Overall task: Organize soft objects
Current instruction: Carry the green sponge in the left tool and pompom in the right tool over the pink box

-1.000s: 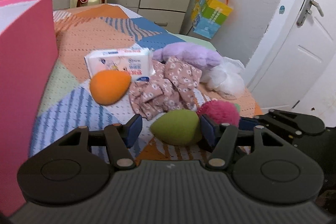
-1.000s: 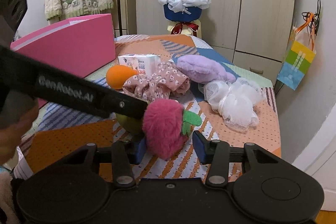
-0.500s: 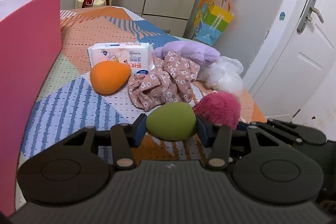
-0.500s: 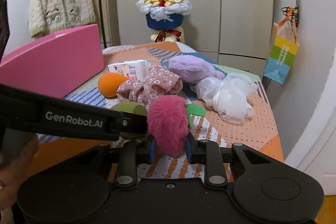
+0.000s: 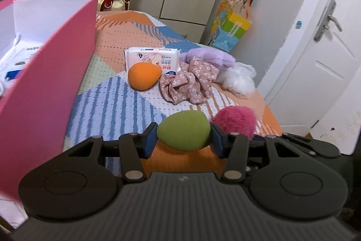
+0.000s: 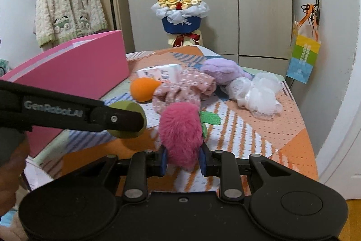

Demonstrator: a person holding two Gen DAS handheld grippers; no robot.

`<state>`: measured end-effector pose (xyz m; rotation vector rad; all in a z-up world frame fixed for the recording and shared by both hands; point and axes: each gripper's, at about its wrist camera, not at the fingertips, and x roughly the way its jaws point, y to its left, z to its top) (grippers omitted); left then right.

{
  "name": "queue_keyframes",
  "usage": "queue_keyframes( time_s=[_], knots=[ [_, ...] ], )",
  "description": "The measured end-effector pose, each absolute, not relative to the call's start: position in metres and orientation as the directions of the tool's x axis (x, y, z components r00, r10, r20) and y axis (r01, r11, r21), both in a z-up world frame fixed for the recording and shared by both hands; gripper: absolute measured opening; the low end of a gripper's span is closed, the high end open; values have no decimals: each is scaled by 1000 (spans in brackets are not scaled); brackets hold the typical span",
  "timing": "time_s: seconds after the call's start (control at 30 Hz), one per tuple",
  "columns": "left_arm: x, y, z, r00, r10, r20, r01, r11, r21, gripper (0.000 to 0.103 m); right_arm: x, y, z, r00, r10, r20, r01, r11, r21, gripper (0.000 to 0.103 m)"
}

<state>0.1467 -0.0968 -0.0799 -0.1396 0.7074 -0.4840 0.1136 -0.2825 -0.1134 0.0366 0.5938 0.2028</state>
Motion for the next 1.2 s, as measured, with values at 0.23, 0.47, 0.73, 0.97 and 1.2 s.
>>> queue_keyframes(
  time_s=[0.23, 0.47, 0.73, 0.97, 1.2],
  knots=[
    [103, -71, -61, 667, -473, -576, 411, 878, -246, 49, 83, -261, -100, 792, 255, -555, -235, 966, 109, 30],
    [73, -42, -55, 668, -457, -587, 410, 885, -223, 49, 52, -239, -84, 770, 312, -557, -299, 947, 117, 30],
    [50, 2, -41, 638, -430, -639, 365, 899, -242, 49, 31, -212, -62, 695, 390, -604, -408, 906, 115, 31],
    [41, 38, -25, 639, -391, -662, 315, 919, -239, 49, 21, -177, -41, 618, 485, -619, -530, 838, 127, 31],
    [36, 72, -13, 615, -400, -679, 289, 916, -278, 49, 23, -151, -22, 546, 561, -622, -609, 776, 166, 31]
  ],
)
